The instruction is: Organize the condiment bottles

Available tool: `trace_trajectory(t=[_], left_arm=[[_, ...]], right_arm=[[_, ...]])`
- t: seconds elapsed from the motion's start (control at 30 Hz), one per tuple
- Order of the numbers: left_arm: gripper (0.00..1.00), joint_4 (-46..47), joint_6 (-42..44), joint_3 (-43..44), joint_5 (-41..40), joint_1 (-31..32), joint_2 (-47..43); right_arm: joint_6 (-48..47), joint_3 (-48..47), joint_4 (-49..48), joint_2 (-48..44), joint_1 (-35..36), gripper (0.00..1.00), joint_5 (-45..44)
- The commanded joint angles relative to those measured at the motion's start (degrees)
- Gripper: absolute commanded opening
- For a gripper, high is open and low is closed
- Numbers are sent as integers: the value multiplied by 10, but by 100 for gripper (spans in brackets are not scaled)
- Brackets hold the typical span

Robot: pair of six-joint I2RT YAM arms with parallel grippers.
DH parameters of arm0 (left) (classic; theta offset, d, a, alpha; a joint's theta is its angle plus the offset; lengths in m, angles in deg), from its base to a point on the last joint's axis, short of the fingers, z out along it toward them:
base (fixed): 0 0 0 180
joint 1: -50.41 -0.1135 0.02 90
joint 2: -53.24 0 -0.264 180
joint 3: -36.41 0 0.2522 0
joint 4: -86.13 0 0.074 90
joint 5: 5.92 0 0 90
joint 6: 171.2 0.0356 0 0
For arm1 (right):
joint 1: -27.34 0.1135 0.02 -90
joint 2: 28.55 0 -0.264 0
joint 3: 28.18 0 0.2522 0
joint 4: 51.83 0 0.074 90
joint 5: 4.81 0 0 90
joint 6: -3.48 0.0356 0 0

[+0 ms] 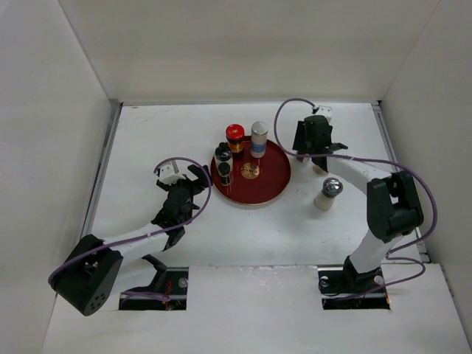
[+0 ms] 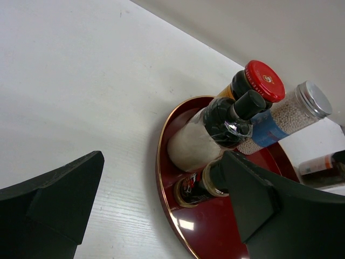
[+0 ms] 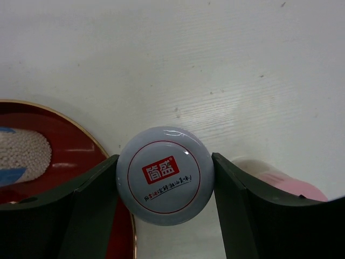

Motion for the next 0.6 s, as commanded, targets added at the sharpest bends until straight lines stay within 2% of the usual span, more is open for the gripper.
trace_trajectory(t=[0.0, 0.23, 0.37, 0.57], left_arm=[[93, 31, -7, 2, 4, -2, -5], [93, 30, -7, 1, 3, -3, -7], [93, 29, -7, -3, -3, -4, -17], [93, 28, -10, -6, -4, -6, -20]], right_arm=[[-8, 0, -91, -108, 14, 52, -33], [-2, 18, -107, -131, 110, 52, -21], [-2, 1, -136, -99, 174, 52, -17], [-5, -54, -161, -20, 222, 54, -3]])
